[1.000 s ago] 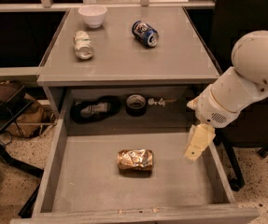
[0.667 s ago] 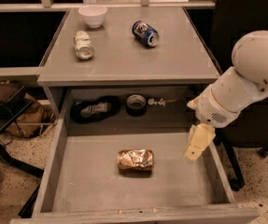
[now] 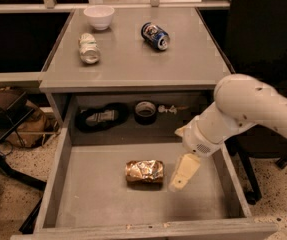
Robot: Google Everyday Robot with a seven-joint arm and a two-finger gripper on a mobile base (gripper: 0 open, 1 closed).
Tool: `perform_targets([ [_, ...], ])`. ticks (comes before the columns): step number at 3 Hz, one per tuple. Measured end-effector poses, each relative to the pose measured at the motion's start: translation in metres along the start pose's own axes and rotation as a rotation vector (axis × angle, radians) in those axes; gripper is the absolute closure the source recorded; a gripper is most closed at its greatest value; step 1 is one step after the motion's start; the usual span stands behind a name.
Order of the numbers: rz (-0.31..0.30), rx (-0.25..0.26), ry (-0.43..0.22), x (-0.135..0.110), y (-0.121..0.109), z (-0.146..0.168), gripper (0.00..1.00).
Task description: Pick orange can from top drawer and place on counter
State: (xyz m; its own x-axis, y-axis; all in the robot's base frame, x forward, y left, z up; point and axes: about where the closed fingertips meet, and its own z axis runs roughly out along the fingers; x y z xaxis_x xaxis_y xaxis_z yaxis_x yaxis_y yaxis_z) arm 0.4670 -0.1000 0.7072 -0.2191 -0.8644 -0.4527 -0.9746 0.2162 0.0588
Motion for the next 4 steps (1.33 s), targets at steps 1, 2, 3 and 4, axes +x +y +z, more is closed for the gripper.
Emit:
perform_targets([
  [1, -0.008, -0.04, -0.04, -0.008, 0.009, 0.035, 0.0],
  [2, -0.023, -0.041, -0.074, -0.014, 0.011, 0.058, 0.0],
  [3, -0.012, -0.041, -0.083, -0.016, 0.005, 0.083, 0.0],
  [4, -0.012, -0.037, -0.074, -0.022, -0.002, 0.106, 0.0],
])
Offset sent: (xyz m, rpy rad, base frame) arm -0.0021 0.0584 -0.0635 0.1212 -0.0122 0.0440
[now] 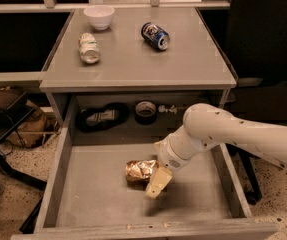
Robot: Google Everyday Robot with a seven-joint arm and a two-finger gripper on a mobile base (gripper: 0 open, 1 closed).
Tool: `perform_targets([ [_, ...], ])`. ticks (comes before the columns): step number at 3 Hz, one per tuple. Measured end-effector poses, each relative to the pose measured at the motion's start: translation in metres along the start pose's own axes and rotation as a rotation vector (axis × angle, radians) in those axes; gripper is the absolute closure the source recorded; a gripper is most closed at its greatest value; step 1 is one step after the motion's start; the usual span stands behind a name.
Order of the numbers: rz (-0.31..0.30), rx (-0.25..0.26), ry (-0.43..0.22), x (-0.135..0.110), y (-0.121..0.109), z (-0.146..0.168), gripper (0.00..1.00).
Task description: Pick orange can from top drawer and place on counter
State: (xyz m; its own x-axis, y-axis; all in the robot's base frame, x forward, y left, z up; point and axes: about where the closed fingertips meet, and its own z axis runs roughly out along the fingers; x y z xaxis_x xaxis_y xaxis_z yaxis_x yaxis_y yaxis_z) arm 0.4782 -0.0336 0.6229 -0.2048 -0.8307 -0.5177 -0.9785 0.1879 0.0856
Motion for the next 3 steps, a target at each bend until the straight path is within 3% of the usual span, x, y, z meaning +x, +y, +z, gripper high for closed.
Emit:
perform_targets([
  [1, 0.005, -0.009, 0.005, -0.0023, -0.0026, 0.0163, 0.19],
  [3, 0.005, -0.009, 0.005, -0.0025, -0.0026, 0.0166, 0.65],
])
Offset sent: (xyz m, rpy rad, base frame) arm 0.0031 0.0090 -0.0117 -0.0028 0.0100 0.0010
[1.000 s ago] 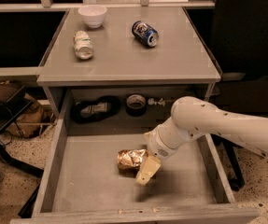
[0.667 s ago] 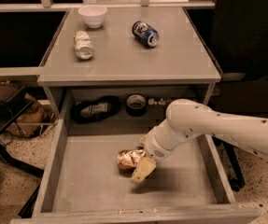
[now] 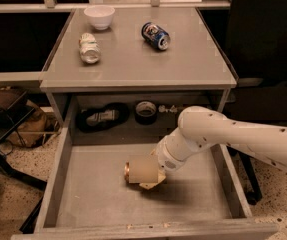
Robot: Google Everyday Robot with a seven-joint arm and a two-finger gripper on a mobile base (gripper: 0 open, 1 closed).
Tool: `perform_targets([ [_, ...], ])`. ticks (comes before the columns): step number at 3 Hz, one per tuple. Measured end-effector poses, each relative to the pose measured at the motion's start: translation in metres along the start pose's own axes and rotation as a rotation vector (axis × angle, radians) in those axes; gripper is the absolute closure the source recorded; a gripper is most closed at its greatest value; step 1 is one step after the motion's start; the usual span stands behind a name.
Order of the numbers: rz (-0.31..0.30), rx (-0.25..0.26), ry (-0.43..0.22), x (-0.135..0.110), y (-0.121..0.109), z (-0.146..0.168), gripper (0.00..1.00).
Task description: Pick orange can from top drawer and place on counter
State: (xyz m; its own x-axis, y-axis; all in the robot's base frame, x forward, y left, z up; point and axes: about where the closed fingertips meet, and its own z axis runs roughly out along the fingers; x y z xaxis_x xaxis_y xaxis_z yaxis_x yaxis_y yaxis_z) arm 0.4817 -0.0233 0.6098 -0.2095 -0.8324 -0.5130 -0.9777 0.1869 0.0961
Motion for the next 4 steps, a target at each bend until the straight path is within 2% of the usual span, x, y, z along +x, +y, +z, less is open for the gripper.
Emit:
perform_targets([
  [1, -0.027, 0.025, 0.034, -0.025, 0.003, -0.041, 0.88],
  [2, -0.084, 0.105, 0.032, -0.076, 0.002, -0.132, 1.0],
  [3, -0.119, 0.158, -0.032, -0.113, -0.011, -0.199, 1.0],
  [4, -0.143, 0.207, -0.074, -0.136, -0.021, -0.229, 1.0],
])
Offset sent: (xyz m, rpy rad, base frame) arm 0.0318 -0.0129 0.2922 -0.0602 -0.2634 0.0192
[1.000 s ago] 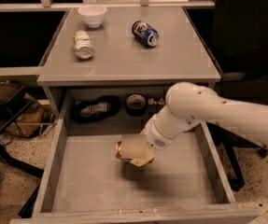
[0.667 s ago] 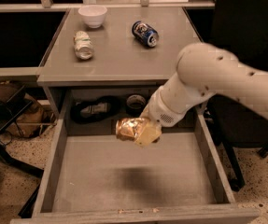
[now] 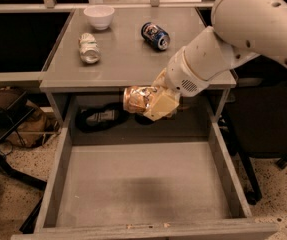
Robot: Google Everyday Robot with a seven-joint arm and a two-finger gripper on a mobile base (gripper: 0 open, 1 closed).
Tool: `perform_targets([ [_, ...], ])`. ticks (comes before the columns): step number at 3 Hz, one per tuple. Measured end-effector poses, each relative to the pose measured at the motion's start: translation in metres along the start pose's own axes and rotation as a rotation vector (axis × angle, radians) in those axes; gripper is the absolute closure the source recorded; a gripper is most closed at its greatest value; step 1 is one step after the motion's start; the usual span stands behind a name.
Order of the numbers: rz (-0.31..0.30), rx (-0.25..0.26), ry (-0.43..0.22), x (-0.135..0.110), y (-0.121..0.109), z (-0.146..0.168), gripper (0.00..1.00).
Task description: Pick orange can from top drawer and place on counter
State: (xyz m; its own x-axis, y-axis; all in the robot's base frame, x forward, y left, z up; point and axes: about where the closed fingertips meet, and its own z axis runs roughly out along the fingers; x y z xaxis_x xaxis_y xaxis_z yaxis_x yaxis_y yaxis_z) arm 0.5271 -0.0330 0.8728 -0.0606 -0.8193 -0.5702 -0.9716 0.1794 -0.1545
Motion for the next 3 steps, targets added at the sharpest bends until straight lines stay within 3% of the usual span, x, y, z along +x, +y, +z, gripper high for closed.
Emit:
perform_targets([
  [1, 0.0, 0.0, 0.0, 0.0, 0.0, 0.0, 1.0],
  [2, -0.036, 0.018, 0.004, -0.015, -0.016, 0.001, 1.0],
  [3, -0.098, 0.072, 0.025, -0.044, -0.06, 0.008, 1.0],
])
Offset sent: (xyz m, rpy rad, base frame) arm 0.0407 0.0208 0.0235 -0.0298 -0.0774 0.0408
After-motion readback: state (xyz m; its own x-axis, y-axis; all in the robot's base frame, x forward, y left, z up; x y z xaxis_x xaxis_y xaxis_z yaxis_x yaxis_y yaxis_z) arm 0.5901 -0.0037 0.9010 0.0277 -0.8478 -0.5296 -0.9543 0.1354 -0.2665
